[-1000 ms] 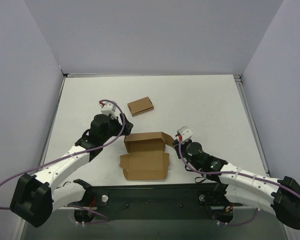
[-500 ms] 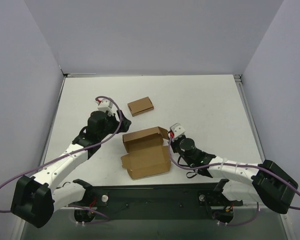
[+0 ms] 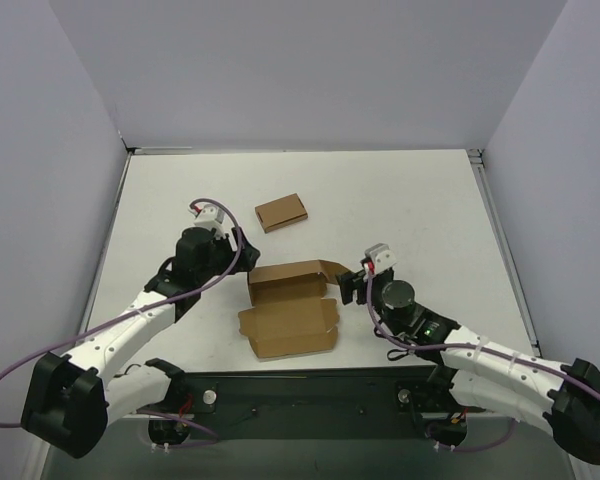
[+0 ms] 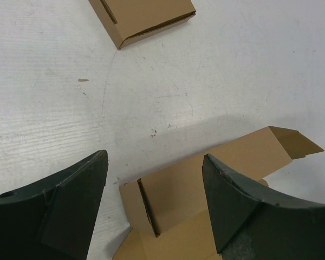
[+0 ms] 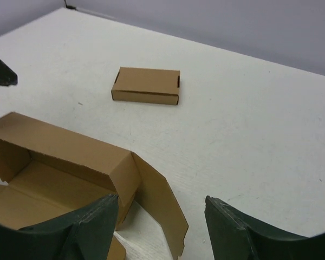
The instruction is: Fold the paper box
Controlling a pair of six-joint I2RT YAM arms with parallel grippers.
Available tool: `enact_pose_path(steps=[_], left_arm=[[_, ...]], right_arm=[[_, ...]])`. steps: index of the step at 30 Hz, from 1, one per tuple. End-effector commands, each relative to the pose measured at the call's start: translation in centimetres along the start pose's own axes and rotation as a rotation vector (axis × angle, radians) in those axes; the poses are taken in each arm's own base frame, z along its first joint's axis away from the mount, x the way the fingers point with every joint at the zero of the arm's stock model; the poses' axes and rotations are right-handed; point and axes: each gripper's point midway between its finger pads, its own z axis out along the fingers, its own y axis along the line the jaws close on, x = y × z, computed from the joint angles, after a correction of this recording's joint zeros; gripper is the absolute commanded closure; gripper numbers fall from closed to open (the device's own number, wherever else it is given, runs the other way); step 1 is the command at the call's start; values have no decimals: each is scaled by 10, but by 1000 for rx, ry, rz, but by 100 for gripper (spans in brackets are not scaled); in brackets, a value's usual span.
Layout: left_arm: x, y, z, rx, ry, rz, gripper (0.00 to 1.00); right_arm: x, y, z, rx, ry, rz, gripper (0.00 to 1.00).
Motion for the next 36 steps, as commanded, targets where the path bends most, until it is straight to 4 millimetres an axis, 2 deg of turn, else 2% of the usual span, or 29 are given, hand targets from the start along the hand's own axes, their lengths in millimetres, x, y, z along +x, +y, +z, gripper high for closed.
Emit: enact_pose_path(steps=[1,2,3,4,6,7,9,11,12,16,22,27,36], left_arm=[[2,1,-7,1,14,-21,20],[3,2,-8,-4,16,-26,20],[9,5,-8,-12,30,-34,20],[11,5,-9,-13,33,-51,20],[16,5,-11,-5,43,-62,20],[18,5,-12,-3,46,-73,20],[21,4,-14,2,51,-84,20],[26,6,-13,2,66,-96,21],[28,5,-13,8,71,-100,21],[35,3,-12,22,91,-119,23],[41,6,-11,25,98,-139,28],[53,9,-12,24,121,-153,31],[48,8,-12,39,87,-157,37]], right_arm=[[-12,-6,-17,21,-19,144,34],[-23,-8,-21,32,-39,190,34],[-18,-8,-25,40,1,245,34],[-39,-7,-27,41,-22,306,34],[-39,-3,-29,41,43,356,35],[-58,2,-30,30,39,439,35],[-51,15,-26,2,135,464,36],[-57,24,-17,-9,187,516,36],[-53,31,-16,-29,233,527,37],[-50,43,1,-64,318,597,39],[-32,48,22,-77,408,652,41],[-25,55,28,-101,431,671,43],[-8,60,44,-107,479,678,47]])
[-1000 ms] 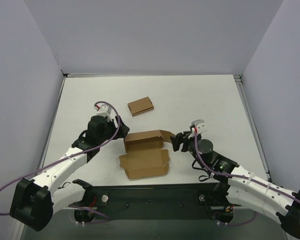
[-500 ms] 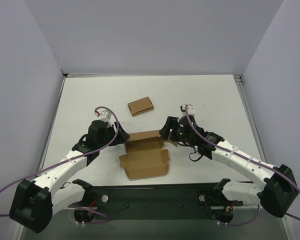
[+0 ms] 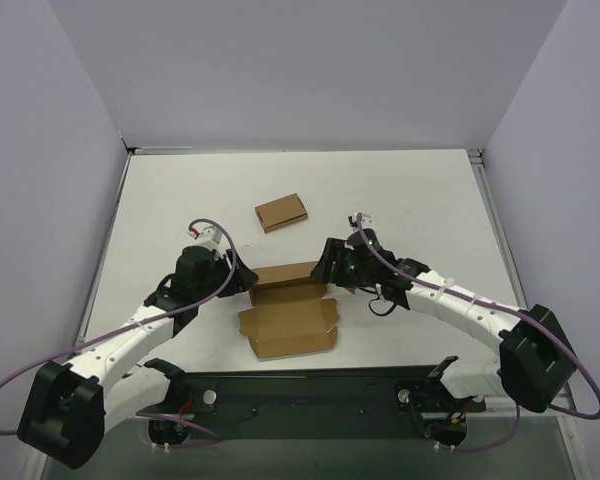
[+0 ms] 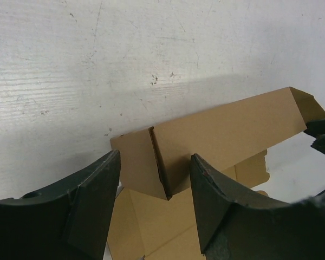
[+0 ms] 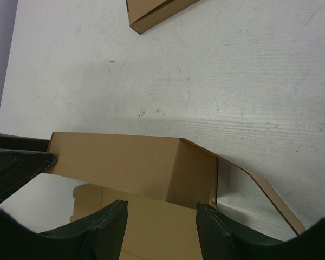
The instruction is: Fold the paper box
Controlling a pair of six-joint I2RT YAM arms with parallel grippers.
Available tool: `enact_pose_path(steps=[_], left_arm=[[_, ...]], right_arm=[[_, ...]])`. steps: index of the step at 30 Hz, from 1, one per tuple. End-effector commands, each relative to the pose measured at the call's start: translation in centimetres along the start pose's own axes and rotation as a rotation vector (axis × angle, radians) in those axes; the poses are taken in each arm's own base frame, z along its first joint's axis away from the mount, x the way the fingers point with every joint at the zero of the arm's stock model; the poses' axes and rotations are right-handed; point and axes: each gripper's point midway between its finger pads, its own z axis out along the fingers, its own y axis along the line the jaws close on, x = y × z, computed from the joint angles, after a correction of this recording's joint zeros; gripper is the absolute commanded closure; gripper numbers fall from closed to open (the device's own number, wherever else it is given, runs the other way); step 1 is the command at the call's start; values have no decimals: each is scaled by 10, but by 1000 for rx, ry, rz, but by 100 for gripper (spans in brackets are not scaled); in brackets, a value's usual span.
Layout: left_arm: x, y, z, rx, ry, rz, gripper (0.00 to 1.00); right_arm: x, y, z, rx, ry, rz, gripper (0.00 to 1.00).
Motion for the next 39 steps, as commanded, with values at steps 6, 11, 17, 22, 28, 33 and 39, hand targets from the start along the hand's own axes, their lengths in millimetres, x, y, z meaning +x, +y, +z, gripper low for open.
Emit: enact_pose_path(steps=[6,11,17,22,28,33,39], left_arm=[[-9,-6,-1,44,-49,-3,44],[-8,-8,-2,60,-48,2,49],[-6,-8,-1,69,-42,8,51],[-6,-9,-1,74,-42,10,52],[-4,-9,0,74,-34,13,53],[-5,-10,0,79,-36,15,55],[-5,-11,1,83,-33,14,57]], right_arm=[[-15,16,12,-52,-21,19,50],[-14,12,16,-49,-16,20,53],[-8,8,23,-42,8,26,53],[-9,11,28,-62,12,50,53],[-11,22,36,-155,22,136,53],[-10,25,42,-207,25,209,53],[-8,27,47,-242,44,266,55]])
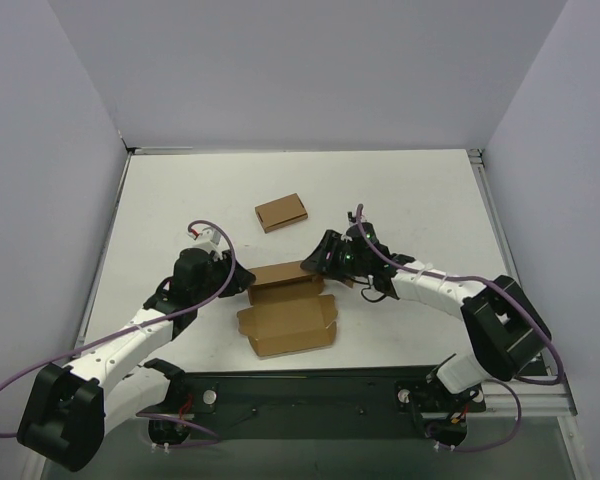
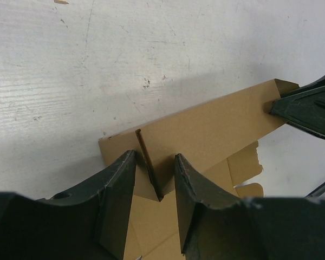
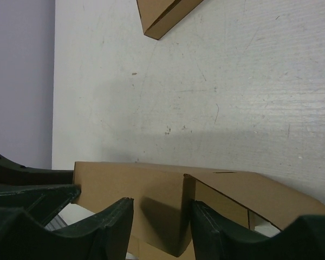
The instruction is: Fold the paper box
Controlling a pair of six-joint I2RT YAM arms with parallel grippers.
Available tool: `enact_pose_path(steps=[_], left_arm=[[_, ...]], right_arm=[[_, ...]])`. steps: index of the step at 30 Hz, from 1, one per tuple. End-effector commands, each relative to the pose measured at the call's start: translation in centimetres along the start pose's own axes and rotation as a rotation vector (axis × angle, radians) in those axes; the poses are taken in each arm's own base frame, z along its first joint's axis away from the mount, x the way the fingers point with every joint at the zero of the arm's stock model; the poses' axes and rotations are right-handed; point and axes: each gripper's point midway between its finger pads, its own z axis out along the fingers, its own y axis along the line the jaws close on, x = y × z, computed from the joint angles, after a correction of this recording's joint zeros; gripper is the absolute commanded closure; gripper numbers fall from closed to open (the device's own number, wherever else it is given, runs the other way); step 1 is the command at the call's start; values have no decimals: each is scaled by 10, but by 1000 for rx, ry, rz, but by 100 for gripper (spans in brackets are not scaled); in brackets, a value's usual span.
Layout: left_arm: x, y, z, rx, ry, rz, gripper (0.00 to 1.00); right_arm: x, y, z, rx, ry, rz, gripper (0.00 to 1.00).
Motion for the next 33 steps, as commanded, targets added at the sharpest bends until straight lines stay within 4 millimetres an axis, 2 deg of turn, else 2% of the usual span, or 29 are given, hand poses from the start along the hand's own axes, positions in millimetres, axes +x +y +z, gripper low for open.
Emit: enact_pose_path(steps=[1,9,10,12,15,18,22,23,26,27,30,33], left_arm=[[-4,-6,1,34,-10,11,57],[-7,-8,0,39,-19,13,57],[-6,-7,0,38,-18,12,58],[-6,-8,0,39,-17,9,58],[-5,-8,1,42,-15,5,58],[-5,-9,0,46,-13,4,58],[-4,-7,1,42,-13,5,58],[-4,-7,1,39,-14,4,58],[-2,-1,2,15,-5,1,58],[-2,-1,2,10,-7,1,58],[-2,1,2,1,-8,1,59],[-3,1,2,-1,-9,-2,59]], right_arm=[[-5,20,4,-113,-11,61,56],[0,17,9,-156,-24,173,69],[1,16,9,-168,-34,206,74],[-1,12,10,-172,-58,239,77],[-5,17,10,-220,-91,289,84],[-8,14,11,-217,-112,307,96],[-7,10,11,-207,-121,305,98],[-8,11,9,-208,-129,301,97],[-9,7,1,-205,-156,270,76],[-6,2,-2,-189,-159,239,64],[-5,-2,-14,-167,-181,173,50],[4,-15,-27,-128,-189,75,49]])
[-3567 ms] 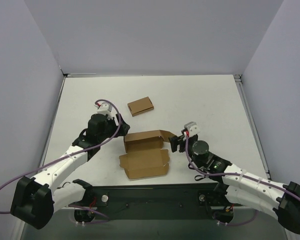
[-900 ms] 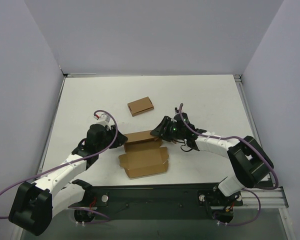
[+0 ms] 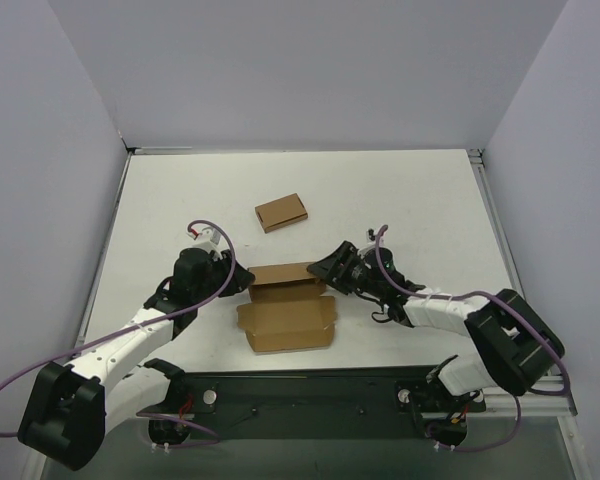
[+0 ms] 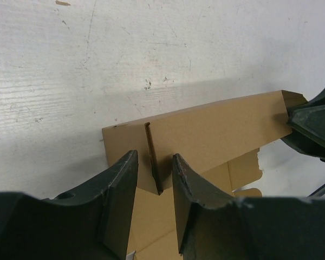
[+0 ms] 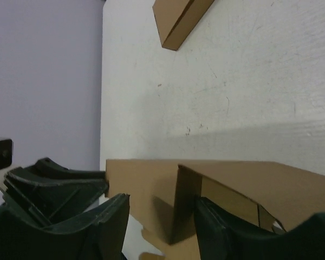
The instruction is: Fold the paper box
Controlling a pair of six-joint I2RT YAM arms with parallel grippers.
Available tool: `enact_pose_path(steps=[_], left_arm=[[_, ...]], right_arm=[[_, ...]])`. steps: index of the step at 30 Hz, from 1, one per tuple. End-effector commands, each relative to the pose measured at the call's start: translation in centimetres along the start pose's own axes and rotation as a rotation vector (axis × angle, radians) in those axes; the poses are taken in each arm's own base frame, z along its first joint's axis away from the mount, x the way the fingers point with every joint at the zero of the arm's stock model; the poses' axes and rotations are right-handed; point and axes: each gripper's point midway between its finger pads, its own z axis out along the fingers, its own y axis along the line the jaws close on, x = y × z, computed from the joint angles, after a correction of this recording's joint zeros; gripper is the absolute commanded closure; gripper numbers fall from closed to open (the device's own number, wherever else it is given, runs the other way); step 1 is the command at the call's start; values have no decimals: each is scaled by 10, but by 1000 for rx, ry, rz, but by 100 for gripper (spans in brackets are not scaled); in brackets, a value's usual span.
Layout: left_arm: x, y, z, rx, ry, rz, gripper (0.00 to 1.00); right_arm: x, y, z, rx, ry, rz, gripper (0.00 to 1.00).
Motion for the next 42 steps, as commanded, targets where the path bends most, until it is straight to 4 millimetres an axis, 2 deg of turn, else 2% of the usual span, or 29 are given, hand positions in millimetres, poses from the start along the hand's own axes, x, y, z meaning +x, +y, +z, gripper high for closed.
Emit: enact_pose_path(steps=[1,2,3,5,6,8,10,16,17,18,22,24,27,35,42], left_arm=[[-3,0,1,2,-9,3,59],[-3,0,1,0,-8,2,59],[-3,0,0,4,-6,3,59],[-3,0,1,0,-5,4,59],[-3,0,1,1,-4,6,59],[-4,0,1,1,-4,8,59],[-3,1,1,3,-3,9,59],[-4,0,0,4,-4,11,59],[-4,0,1,4,-4,11,59],[-3,1,0,3,-3,11,59],[-4,0,0,4,-5,13,59],[-4,1,0,1,-6,15,59],[-3,0,1,7,0,16,59],[-3,0,1,9,2,18,59],[-4,-1,1,13,2,20,59]], right_arm=[[2,-19,-22,55,-29,-194,49],[2,-16,-29,51,-39,-223,49],[4,-26,-34,93,-38,-252,50],[8,-28,-44,107,-41,-328,50],[13,-36,-48,140,-27,-353,51],[11,-37,-54,167,-47,-410,53],[11,-45,-56,217,-35,-432,62],[5,-44,-41,266,-30,-487,81],[3,-52,-37,304,-40,-492,83],[2,-52,-35,311,-47,-490,87],[-5,-47,-24,325,-83,-528,89],[-10,-55,-22,376,-104,-549,90],[-11,-56,-13,378,-103,-567,91],[-1,-42,3,280,-69,-581,91],[12,-41,14,236,-21,-559,91]])
